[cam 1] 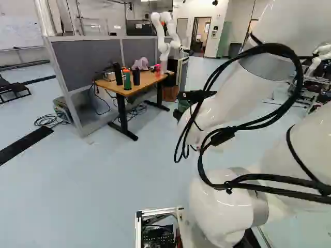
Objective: Place the green cup on the table
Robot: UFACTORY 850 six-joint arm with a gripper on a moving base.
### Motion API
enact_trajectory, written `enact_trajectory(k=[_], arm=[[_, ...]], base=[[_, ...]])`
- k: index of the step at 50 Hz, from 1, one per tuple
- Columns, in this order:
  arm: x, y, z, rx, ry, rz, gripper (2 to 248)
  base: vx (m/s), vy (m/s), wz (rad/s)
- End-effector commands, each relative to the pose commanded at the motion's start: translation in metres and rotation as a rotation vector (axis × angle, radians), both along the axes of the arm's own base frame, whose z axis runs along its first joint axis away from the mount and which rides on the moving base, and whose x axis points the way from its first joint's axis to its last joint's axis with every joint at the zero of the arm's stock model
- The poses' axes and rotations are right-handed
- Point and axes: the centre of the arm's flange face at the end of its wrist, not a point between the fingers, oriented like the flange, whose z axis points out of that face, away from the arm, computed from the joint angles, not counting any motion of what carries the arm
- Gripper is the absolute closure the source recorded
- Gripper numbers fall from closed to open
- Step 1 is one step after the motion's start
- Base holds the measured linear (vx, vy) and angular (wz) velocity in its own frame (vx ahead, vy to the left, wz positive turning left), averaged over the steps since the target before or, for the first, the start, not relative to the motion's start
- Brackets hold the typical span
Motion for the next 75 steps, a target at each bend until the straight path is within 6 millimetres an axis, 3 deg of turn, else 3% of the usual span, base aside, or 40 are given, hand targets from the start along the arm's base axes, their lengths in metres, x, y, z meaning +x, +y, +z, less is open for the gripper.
enact_trajectory(k=[22,75], arm=[[0.0,0.0,0.0,0.0,0.0,0.0,125],[0.0,0.0,0.0,0.0,0.0,0.0,125]], base=[[0.124,0.004,-0.01],[0.359,0.011,-0.019]])
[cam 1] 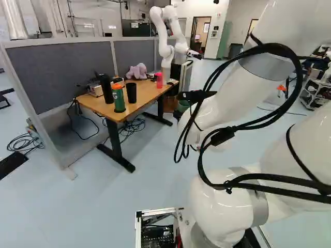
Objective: Place the green cup on the table
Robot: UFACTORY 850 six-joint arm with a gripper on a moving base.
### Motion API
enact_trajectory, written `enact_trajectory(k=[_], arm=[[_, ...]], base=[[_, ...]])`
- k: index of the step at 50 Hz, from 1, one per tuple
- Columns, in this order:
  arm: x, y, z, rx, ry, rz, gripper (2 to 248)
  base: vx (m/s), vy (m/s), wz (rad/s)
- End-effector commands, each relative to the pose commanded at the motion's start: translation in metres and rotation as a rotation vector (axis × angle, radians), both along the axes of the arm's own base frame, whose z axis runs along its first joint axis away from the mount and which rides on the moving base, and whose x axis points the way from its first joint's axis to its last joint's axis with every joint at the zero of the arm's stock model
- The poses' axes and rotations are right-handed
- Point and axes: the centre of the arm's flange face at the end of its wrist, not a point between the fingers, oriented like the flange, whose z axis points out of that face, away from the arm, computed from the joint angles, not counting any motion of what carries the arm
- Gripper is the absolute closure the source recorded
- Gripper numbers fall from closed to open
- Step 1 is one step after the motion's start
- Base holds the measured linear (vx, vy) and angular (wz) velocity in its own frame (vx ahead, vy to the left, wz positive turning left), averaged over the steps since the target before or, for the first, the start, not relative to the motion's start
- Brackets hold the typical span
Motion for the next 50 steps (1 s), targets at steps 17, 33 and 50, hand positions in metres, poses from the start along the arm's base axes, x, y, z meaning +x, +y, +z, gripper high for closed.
enact_trajectory(k=[17,33,50], arm=[[0.0,0.0,0.0,0.0,0.0,0.0,125],[0.0,0.0,0.0,0.0,0.0,0.0,125],[0.017,0.0,0.002,0.0,0.008,0.0,125]], base=[[0.363,0.01,-0.018],[0.362,0.009,-0.022],[0.307,0.011,0.002]])
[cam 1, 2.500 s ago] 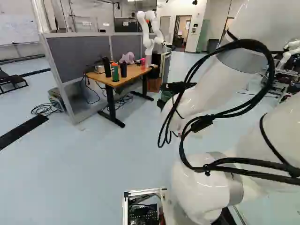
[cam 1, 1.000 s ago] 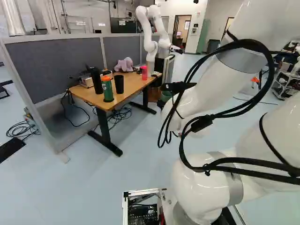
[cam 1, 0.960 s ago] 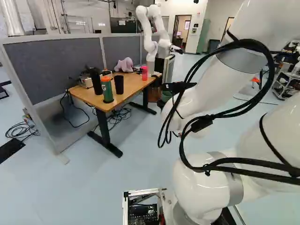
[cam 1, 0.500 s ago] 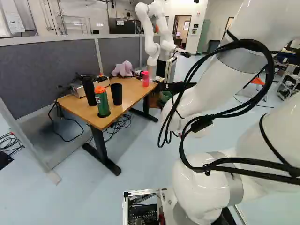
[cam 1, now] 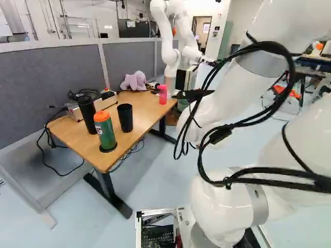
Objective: Place the green cup on the table
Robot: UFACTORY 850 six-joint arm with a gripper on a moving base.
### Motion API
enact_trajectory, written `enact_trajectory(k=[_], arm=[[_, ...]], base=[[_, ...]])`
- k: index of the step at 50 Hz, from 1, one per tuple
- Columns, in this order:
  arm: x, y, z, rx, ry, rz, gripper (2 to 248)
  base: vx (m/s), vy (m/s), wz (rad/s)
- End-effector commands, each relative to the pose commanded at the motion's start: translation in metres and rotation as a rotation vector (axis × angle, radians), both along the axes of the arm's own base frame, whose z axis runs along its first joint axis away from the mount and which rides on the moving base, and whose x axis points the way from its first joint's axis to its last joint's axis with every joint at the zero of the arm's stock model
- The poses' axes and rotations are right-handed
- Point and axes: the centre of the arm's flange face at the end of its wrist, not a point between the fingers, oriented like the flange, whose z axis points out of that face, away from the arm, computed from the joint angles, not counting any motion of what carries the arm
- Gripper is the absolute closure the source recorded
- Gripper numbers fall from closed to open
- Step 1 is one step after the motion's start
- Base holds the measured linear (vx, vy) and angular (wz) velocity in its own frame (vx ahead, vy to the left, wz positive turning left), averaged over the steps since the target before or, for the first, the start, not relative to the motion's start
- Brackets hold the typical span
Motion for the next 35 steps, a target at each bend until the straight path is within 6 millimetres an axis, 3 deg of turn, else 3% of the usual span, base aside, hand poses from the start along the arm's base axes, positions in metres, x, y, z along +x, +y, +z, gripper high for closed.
enact_trajectory(k=[35], arm=[[0.072,0.029,0.009,-0.055,-0.034,0.209,125]], base=[[0.011,0.0,0.0]])
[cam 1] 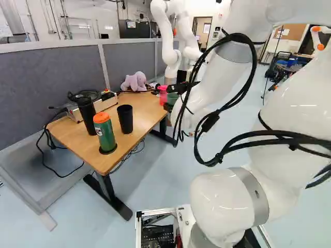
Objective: Place the green cup on the table
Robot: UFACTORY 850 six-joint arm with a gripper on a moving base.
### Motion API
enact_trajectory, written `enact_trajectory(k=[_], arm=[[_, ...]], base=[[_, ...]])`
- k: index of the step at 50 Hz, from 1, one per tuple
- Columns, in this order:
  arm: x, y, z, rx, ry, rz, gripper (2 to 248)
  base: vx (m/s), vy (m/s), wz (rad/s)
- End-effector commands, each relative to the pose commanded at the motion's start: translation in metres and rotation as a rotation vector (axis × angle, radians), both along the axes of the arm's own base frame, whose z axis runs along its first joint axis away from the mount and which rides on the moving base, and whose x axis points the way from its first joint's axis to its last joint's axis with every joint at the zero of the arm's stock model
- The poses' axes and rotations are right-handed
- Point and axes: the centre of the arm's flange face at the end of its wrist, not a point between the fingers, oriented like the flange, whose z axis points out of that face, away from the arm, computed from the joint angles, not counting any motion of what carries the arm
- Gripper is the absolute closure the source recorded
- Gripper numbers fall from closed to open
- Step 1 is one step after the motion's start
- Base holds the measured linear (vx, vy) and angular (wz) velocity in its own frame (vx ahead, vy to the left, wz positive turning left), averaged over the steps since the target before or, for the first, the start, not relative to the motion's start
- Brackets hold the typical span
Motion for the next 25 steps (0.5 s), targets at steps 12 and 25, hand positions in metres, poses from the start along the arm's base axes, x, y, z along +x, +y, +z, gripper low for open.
enact_trajectory(k=[12,25], arm=[[0.025,0.014,0.003,-0.011,-0.039,0.08,125],[0.054,0.027,0.005,-0.013,-0.076,0.136,125]], base=[[0.0,0.0,0.0],[0.0,0.0,0.0]])
